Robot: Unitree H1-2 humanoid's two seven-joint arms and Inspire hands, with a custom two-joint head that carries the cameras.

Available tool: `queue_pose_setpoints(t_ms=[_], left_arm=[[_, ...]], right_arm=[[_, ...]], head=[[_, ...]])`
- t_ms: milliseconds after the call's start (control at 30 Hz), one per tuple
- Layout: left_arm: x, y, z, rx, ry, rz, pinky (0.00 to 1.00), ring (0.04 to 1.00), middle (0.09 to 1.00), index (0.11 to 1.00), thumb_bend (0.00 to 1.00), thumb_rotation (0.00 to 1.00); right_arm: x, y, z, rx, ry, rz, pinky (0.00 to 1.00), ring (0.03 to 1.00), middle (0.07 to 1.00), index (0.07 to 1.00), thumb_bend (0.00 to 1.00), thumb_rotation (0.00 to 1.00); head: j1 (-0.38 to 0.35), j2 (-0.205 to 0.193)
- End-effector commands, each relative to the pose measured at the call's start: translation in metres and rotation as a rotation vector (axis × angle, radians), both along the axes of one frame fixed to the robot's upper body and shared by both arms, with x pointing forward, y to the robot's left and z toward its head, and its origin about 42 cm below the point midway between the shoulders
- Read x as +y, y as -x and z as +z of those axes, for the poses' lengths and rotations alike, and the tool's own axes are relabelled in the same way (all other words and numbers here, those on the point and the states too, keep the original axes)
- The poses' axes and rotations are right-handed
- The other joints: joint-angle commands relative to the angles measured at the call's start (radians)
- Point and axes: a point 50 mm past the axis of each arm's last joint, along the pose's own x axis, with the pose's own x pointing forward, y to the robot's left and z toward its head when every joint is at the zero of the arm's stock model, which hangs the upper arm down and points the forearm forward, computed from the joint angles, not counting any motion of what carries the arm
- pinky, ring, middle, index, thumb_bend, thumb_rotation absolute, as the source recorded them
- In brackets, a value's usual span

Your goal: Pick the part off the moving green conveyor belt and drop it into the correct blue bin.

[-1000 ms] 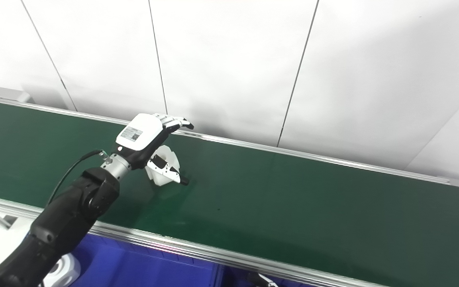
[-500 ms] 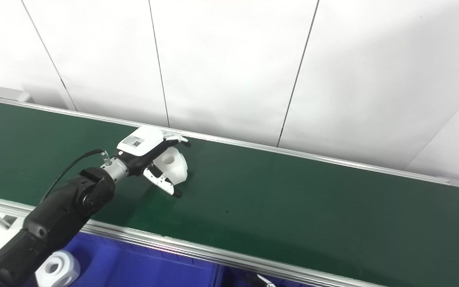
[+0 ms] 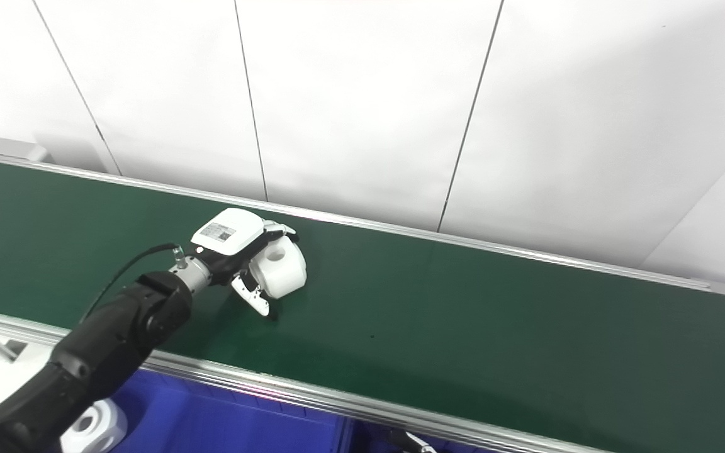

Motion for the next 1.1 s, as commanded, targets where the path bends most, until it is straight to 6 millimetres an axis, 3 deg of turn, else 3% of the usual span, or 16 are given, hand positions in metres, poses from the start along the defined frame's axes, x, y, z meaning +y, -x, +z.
queue_pose_setpoints(t_ms=[0, 67, 167, 200, 300, 400, 800, 1067], left_arm=[[-0.002, -0.012, 0.008, -0.074, -0.011, 0.012, 0.52, 0.656, 0.765, 0.739, 0.84, 0.14], [-0.005, -0.013, 0.005, -0.109, -0.013, 0.011, 0.44, 0.573, 0.732, 0.71, 0.81, 0.04], [-0.007, -0.015, 0.001, -0.169, -0.007, -0.005, 0.43, 0.541, 0.659, 0.64, 0.75, 0.0], [-0.007, -0.016, 0.0, -0.18, -0.001, -0.006, 0.42, 0.536, 0.643, 0.555, 0.61, 0.02], [-0.007, -0.017, 0.001, -0.196, 0.021, 0.004, 0.42, 0.491, 0.622, 0.5, 0.51, 0.01], [-0.006, -0.017, 0.003, -0.206, 0.04, 0.009, 0.42, 0.439, 0.553, 0.494, 0.5, 0.0], [-0.006, -0.013, 0.011, -0.223, 0.065, -0.006, 0.36, 0.436, 0.532, 0.492, 0.5, 0.0], [-0.008, -0.006, 0.034, -0.243, 0.069, -0.027, 0.35, 0.428, 0.529, 0.501, 0.5, 0.0]], right_arm=[[0.005, -0.002, 0.009, -0.052, -0.022, 0.001, 0.68, 0.783, 0.834, 0.811, 0.9, 0.98], [0.005, -0.001, 0.01, -0.054, -0.022, -0.001, 0.68, 0.78, 0.832, 0.811, 0.91, 0.98], [0.005, -0.001, 0.01, -0.056, -0.023, -0.001, 0.67, 0.778, 0.83, 0.81, 0.9, 0.98], [0.005, -0.001, 0.01, -0.055, -0.024, -0.001, 0.68, 0.779, 0.83, 0.81, 0.89, 0.98], [0.005, -0.001, 0.01, -0.053, -0.027, -0.001, 0.68, 0.783, 0.832, 0.808, 0.89, 0.98], [0.005, -0.001, 0.01, -0.053, -0.026, 0.001, 0.68, 0.785, 0.834, 0.81, 0.9, 0.98], [0.005, -0.001, 0.01, -0.054, -0.026, -0.006, 0.67, 0.777, 0.83, 0.807, 0.9, 0.97], [0.005, -0.001, 0.009, -0.05, -0.028, -0.005, 0.68, 0.775, 0.831, 0.81, 0.89, 0.97]], head=[[0.0, 0.001], [-0.002, 0.002], [-0.002, 0.002], [-0.003, 0.003], [0.0, 0.004], [0.0, 0.005], [0.0, 0.008], [0.005, 0.01]])
